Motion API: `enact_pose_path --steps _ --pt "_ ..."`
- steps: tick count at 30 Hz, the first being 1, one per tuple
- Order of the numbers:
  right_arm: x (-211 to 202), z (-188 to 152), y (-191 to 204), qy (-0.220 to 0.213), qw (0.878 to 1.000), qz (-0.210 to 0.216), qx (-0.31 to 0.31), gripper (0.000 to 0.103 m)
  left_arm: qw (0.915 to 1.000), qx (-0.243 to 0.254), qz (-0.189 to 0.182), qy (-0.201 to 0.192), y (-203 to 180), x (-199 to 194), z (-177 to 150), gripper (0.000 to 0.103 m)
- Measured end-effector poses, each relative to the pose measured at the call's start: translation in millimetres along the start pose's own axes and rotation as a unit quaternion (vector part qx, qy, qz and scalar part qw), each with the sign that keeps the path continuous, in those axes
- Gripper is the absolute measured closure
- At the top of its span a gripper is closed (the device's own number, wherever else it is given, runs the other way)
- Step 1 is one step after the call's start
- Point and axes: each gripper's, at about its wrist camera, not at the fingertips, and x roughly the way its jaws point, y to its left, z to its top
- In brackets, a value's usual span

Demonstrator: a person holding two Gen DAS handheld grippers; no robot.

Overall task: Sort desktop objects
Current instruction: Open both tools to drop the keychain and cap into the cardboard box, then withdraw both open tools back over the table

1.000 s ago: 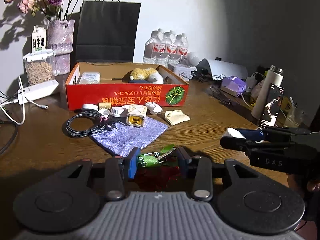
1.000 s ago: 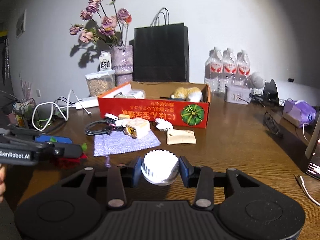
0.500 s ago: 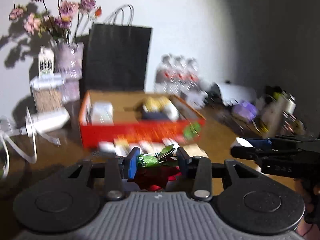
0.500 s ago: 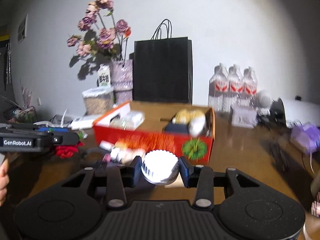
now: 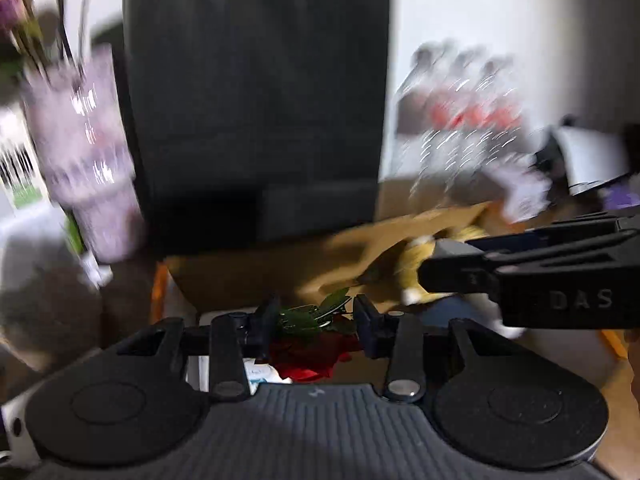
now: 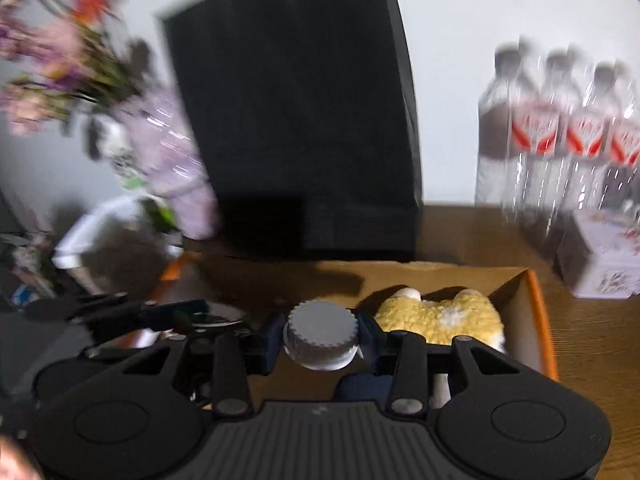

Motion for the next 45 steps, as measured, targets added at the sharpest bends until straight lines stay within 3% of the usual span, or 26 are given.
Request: enact_pose_path --steps 2,3,4,7,9,10,14,20,26,32,42,45 --pt "25.8 4.4 -2.6 0.024 1.000 -0.011 0.007 0.064 0.9998 -0.008 0.007 0.015 3.2 19.5 1.3 0.059" --pt "37.1 5.1 -3.9 0.039 0.999 -0.016 0.010 0.064 0.9999 -0.005 0.001 0.015 2.2 24.0 0.1 0.050" --pt "44.5 6.1 -4.3 0.046 0.999 -0.018 0.009 0.063 0.9998 0.003 -0.002 0.018 -0.5 27.6 -1.3 0.051" --pt "54.3 4.6 0.3 0.055 0.998 -0.025 0.004 0.059 0.9990 0.027 0.004 0.035 -7.7 30.6 -1.4 0.040" --pt "56.0 5.4 5.3 0.058 0.998 -0.025 -0.001 0.053 0.9988 0.037 0.003 0.032 -9.9 28.0 -0.9 0.017" --pt "53.6 5.2 8.2 0.055 0.998 -0.025 -0.004 0.052 0.9988 0.038 0.006 0.031 -10.3 25.7 1.4 0.017" --pt "23.1 7.4 13.6 0.027 0.999 -0.017 -0.012 0.041 0.9991 0.037 0.002 0.020 -5.9 10.9 5.9 0.016" --pt "-56.6 -8.8 10.8 -0.050 0.998 -0.032 -0.018 0.029 0.9999 0.015 0.007 -0.002 7.0 -39.5 -0.3 0.005" --pt "-129.8 -75.4 15.3 -0.095 0.993 -0.032 -0.055 0.022 0.9986 -0.026 0.011 -0.045 4.6 -108.7 -34.2 0.000" --pt "-180.8 -161.5 19.8 -0.107 0.990 -0.040 -0.083 0.019 0.9958 -0.054 0.007 -0.074 -16.0 -163.8 -96.8 0.000" --pt "-211.1 -284.8 25.5 -0.101 0.988 -0.072 -0.092 0.018 0.9909 -0.086 0.055 -0.088 -41.3 -201.7 -213.1 0.000" --pt "-213.2 -306.0 26.3 -0.100 0.990 -0.067 -0.078 0.018 0.9909 -0.095 0.040 -0.087 -45.6 -209.5 -238.8 0.000"
